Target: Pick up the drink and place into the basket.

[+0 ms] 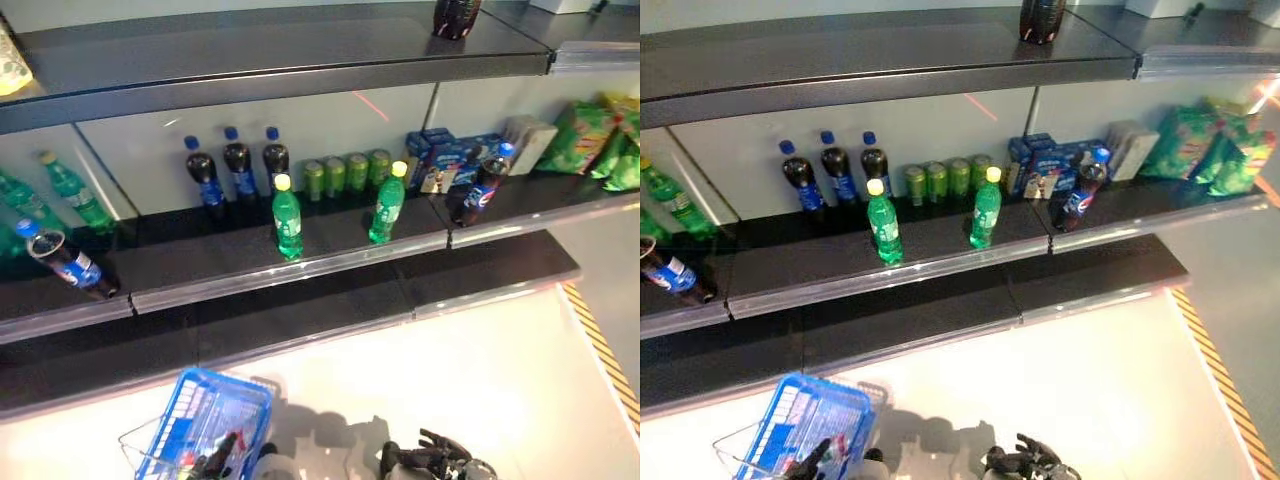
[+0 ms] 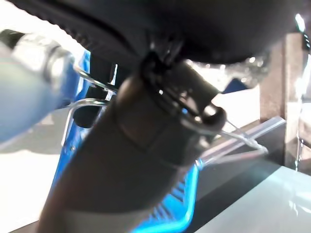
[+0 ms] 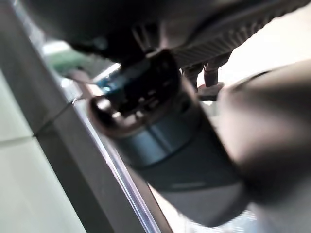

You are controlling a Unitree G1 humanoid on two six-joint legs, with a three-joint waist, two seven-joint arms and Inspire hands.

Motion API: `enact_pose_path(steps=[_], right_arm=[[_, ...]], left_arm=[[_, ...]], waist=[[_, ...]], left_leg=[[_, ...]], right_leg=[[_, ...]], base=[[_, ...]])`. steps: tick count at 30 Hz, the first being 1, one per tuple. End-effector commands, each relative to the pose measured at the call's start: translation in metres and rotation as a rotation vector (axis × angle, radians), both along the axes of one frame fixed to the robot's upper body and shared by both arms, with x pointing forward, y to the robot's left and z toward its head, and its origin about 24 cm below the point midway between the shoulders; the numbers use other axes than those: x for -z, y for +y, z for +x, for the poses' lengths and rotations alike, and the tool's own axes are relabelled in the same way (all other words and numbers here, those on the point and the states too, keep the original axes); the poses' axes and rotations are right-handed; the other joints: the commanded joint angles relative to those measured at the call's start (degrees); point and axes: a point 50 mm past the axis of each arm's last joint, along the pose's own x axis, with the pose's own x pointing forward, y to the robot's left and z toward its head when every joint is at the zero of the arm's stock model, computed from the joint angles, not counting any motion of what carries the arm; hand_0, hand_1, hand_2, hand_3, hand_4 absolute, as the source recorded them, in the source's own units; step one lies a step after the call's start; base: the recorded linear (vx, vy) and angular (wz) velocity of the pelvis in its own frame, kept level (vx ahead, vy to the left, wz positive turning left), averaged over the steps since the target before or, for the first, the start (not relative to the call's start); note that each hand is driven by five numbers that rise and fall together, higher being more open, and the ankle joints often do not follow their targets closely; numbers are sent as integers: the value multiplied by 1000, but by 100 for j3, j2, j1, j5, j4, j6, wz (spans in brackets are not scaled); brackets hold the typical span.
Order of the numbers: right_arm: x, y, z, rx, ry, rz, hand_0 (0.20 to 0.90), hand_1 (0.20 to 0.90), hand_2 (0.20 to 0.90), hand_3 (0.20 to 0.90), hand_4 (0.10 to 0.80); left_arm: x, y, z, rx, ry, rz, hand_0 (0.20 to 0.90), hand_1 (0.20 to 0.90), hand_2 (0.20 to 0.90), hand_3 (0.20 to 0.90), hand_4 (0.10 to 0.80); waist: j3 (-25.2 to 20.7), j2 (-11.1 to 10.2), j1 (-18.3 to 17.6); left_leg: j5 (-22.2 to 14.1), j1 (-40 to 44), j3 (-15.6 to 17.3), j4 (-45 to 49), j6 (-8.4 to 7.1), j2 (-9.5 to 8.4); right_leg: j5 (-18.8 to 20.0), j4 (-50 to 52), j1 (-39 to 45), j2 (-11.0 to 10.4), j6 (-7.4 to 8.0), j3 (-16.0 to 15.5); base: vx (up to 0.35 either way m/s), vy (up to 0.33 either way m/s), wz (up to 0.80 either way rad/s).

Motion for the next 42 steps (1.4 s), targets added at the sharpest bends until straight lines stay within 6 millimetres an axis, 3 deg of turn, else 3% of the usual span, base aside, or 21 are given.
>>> enact_pose_path(steps=[1, 3, 5, 9, 13, 16, 18, 20, 21, 23, 24, 25, 30, 32, 36, 39, 42], right_arm=[[3, 22, -1, -17, -7, 63, 900, 900, 900, 900, 800], [6, 14, -10, 22, 9, 44, 900, 900, 900, 900, 800], [6, 9, -11, 16, 11, 34, 900, 900, 900, 900, 800], [8, 7, -14, 11, 25, 11, 900, 900, 900, 900, 800], [9, 13, -17, 20, 14, 11, 900, 900, 900, 900, 800], [7, 18, -11, 28, -22, 12, 900, 900, 900, 900, 800], [0, 31, 3, -27, -78, 20, 900, 900, 900, 900, 800], [-6, 32, 12, -77, -106, 12, 900, 900, 900, 900, 800], [-9, 31, 20, -101, -128, 7, 900, 900, 900, 900, 800], [-12, 28, 25, -122, -150, -3, 900, 900, 900, 900, 800], [-13, 27, 28, -137, -164, -9, 900, 900, 900, 900, 800], [-13, 28, 29, -148, -168, -9, 900, 900, 900, 900, 800], [-17, 26, 32, -266, -182, -28, 900, 900, 900, 900, 800], [-23, 28, 38, -316, -241, -30, 900, 900, 900, 900, 800], [-65, 34, 66, -392, -485, -27, 900, 900, 900, 900, 800], [-127, 33, 90, -492, -808, -156, 900, 900, 900, 900, 800], [-204, 10, 112, -398, -1189, -296, 900, 900, 900, 900, 800]], left_arm=[[-26, 52, 18, 102, -93, 259, 300, 300, 300, 200, 100], [-22, 41, 19, 142, -82, 220, 300, 300, 300, 200, 100], [-18, 37, 14, 172, -73, 199, 300, 300, 300, 200, 100], [-12, 32, -1, 184, -46, 190, 300, 300, 300, 200, 100], [-13, 25, 9, 256, -56, 186, 300, 300, 300, 200, 100], [-17, 22, 22, 427, -70, 233, 300, 300, 300, 200, 100], [-24, 26, 39, 615, -82, 309, 300, 300, 300, 200, 100], [-29, 32, 47, 670, -87, 337, 300, 300, 300, 200, 100], [-34, 37, 56, 666, -103, 345, 300, 300, 300, 200, 100], [-38, 39, 66, 629, -132, 339, 300, 300, 300, 200, 100], [-39, 40, 70, 610, -145, 334, 300, 300, 300, 200, 100], [-40, 41, 72, 601, -145, 338, 300, 300, 300, 200, 100], [-30, 37, 56, 485, -77, 299, 300, 300, 300, 200, 100], [-23, 29, 44, 495, -44, 279, 300, 300, 300, 200, 100], [-20, 21, 39, 565, -13, 283, 300, 300, 300, 200, 100], [-24, 21, 42, 617, -38, 308, 300, 300, 300, 200, 100], [-25, 25, 36, 578, -44, 315, 300, 300, 300, 200, 100]], waist=[[-130, -419, 115], [-123, -359, 130], [-158, -328, 103], [-187, -347, 115], [-221, -358, 117], [-219, -306, 48], [-47, -246, -148], [49, -195, -276], [102, -198, -367], [69, -193, -418], [58, -232, -421], [45, -233, -428], [-167, -311, -389], [-230, -354, -384], [-293, -399, -506], [-341, -378, -633], [-413, -320, -741]], left_leg=[[14, -249, 1169, 446, -299, -286], [-350, -390, 1638, 849, -315, -625], [-453, -344, 1844, 786, -285, -776], [-263, -243, 1564, 531, -286, -960], [-224, -39, 1472, 290, -347, -990], [-253, 162, 1371, 36, -175, -1063], [-346, 276, 1268, 20, 61, -1165], [-359, 315, 1286, 24, 94, -1107], [-373, 334, 1271, 38, 35, -1080], [-368, 234, 1225, 95, -45, -1042], [-396, 198, 1259, 129, -110, -1034], [-404, 184, 1274, 138, -137, -991], [-156, 288, 1344, 4, -394, -582], [-56, 335, 1385, -137, -429, -483], [101, 411, 1405, -395, -518, -337], [147, 516, 1508, -578, -571, -281], [98, 655, 1586, -704, -549, -301]], right_leg=[[-56, 131, 58, -420, 61, -396], [-92, -1, 221, -443, 70, -831], [-83, -32, 198, -443, 69, -942], [-33, -106, 249, -301, -44, -842], [-101, -23, 396, -340, 3, -910], [-305, 903, 162, -453, 114, -821], [-17, 2554, -664, -611, 352, -311], [115, 2901, -1026, -614, 374, -57], [97, 2195, -987, -565, 339, 200], [39, 1069, -676, -626, 275, 279], [382, 462, -598, -788, 375, 363], [423, 351, -561, -813, 397, 416], [288, -98, 6, -628, 307, 168], [256, -200, 123, -556, 243, 116], [241, -255, 163, -481, 209, 109], [261, -328, 180, -492, 249, 81], [251, -352, 186, -503, 320, 174]], base=[[-88, -261, 104], [-59, -168, 129], [-44, -28, 85], [27, 33, 74], [62, 129, 33], [108, 211, 23], [29, 220, 12], [-42, 37, 13], [-20, -117, 19], [-1, -196, 29], [-5, -231, 51], [9, -296, 63], [82, -275, 31], [81, -204, -12], [18, -114, 3], [3, -12, 0], [34, 61, -10]])
